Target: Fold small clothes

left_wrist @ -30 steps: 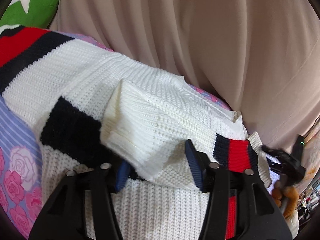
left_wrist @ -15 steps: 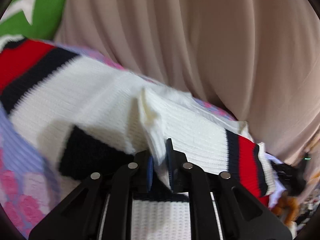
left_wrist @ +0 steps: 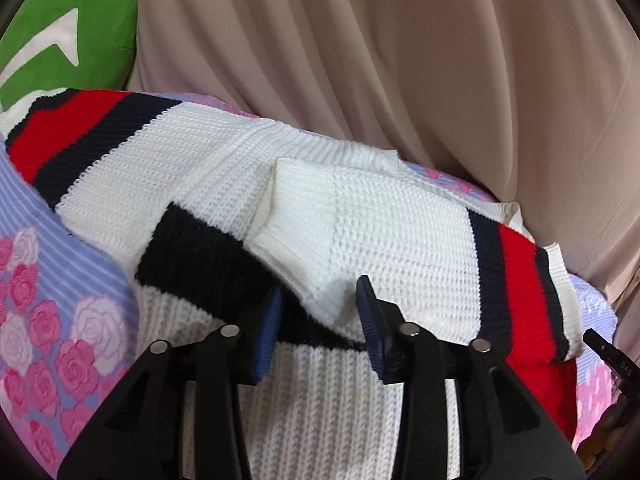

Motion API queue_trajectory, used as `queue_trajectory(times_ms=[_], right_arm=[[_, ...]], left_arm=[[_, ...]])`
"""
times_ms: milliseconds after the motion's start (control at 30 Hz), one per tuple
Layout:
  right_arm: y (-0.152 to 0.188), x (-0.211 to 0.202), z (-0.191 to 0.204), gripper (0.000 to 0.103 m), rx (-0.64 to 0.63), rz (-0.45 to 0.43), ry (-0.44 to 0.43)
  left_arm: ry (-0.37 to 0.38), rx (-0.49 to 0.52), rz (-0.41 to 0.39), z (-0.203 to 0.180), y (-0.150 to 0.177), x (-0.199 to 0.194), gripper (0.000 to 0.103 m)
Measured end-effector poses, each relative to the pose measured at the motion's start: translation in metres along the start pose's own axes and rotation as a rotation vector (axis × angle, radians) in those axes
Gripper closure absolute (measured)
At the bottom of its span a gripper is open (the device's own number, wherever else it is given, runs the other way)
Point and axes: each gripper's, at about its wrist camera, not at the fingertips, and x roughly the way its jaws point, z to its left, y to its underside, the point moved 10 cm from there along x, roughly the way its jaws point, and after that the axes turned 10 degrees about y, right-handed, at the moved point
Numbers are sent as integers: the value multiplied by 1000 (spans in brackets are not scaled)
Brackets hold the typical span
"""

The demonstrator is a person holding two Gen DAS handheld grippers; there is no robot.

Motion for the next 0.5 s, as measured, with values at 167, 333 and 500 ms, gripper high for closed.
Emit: queue_trajectory(times_ms=[167,333,500], right_arm=[[-17,11,1,86,-67,-49,83],[-14,-60,20,21,-42,-223,-4],[-3,-52,23,5,75,-250,-41]], left_arm=[[-22,-10,2,7,5,-7,52],[-31,-46,-36,16,21,-34,25],[-3,-78,-50,21,38,-57,25]])
